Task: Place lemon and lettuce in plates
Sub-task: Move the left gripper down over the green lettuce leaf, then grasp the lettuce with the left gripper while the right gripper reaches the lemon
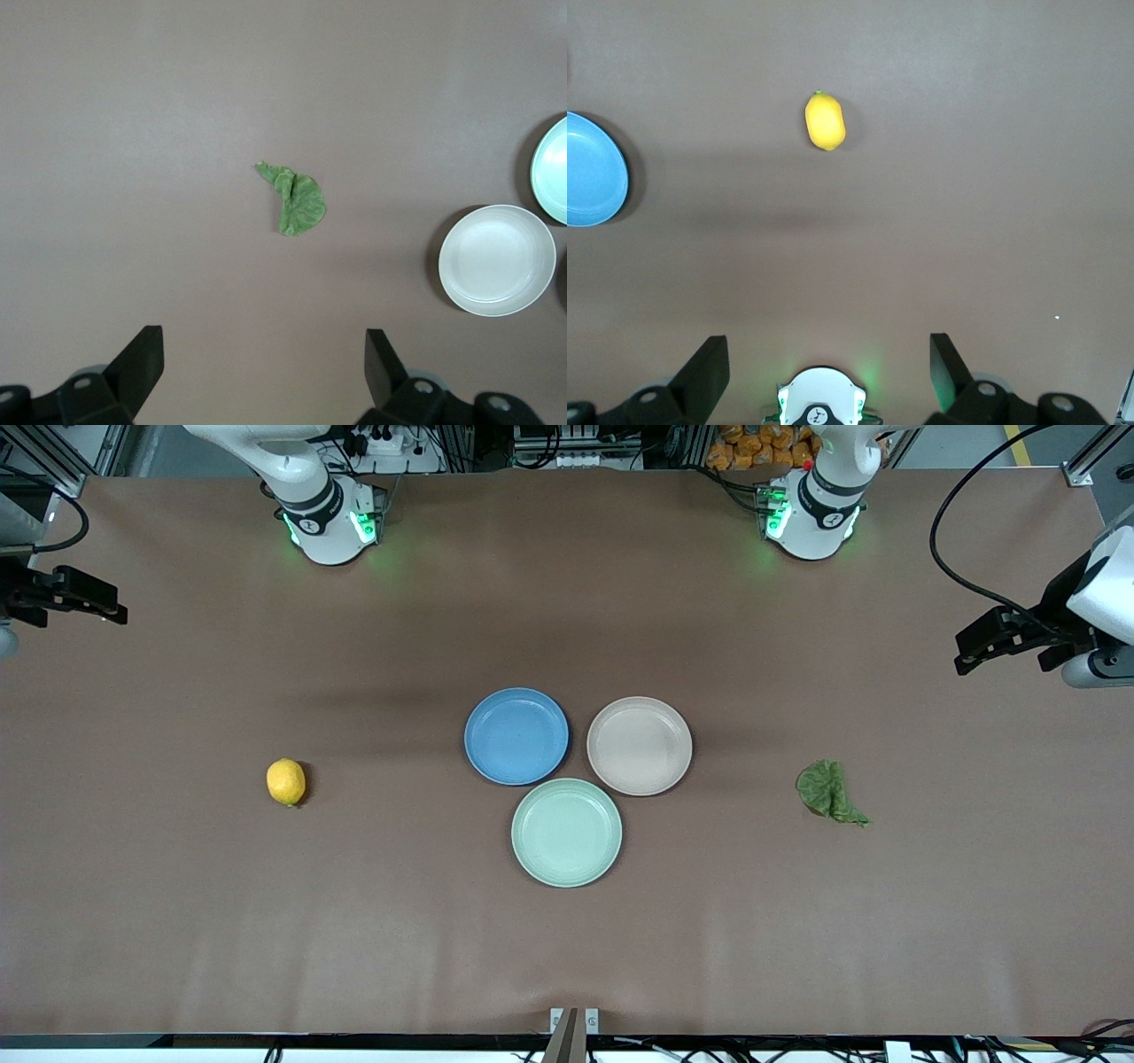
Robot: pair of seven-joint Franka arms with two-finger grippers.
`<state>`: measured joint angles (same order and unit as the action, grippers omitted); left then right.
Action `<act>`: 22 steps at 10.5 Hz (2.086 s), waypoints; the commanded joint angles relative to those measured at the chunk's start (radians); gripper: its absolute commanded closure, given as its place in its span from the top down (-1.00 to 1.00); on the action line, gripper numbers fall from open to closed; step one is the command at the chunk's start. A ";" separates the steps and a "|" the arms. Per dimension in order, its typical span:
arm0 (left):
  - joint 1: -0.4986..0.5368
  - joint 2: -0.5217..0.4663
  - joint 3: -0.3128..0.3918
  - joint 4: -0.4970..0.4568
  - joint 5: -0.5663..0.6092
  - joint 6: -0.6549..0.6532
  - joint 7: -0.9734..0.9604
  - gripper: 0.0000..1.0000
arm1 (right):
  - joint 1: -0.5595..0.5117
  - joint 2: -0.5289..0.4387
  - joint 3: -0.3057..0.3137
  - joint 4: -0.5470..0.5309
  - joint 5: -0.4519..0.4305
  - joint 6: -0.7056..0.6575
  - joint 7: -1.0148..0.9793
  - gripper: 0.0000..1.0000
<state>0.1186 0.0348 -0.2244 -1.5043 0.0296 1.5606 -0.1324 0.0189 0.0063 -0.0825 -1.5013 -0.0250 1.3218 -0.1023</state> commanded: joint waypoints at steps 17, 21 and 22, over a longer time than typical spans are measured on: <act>-0.061 0.437 -0.006 -0.257 0.038 0.415 -0.157 1.00 | -0.010 0.044 0.012 0.007 -0.001 0.042 0.013 1.00; -0.079 0.580 -0.003 -0.188 0.110 0.424 -0.191 1.00 | 0.024 0.130 0.015 -0.071 0.002 0.183 0.007 1.00; -0.073 0.597 -0.001 -0.182 0.140 0.446 -0.193 1.00 | 0.024 0.161 0.017 -0.077 0.002 0.207 0.007 1.00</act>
<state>0.0414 0.5896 -0.2258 -1.7258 0.1172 1.9922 -0.3000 0.0418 0.1431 -0.0716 -1.5705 -0.0275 1.5039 -0.1020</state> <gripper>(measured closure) 0.000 0.000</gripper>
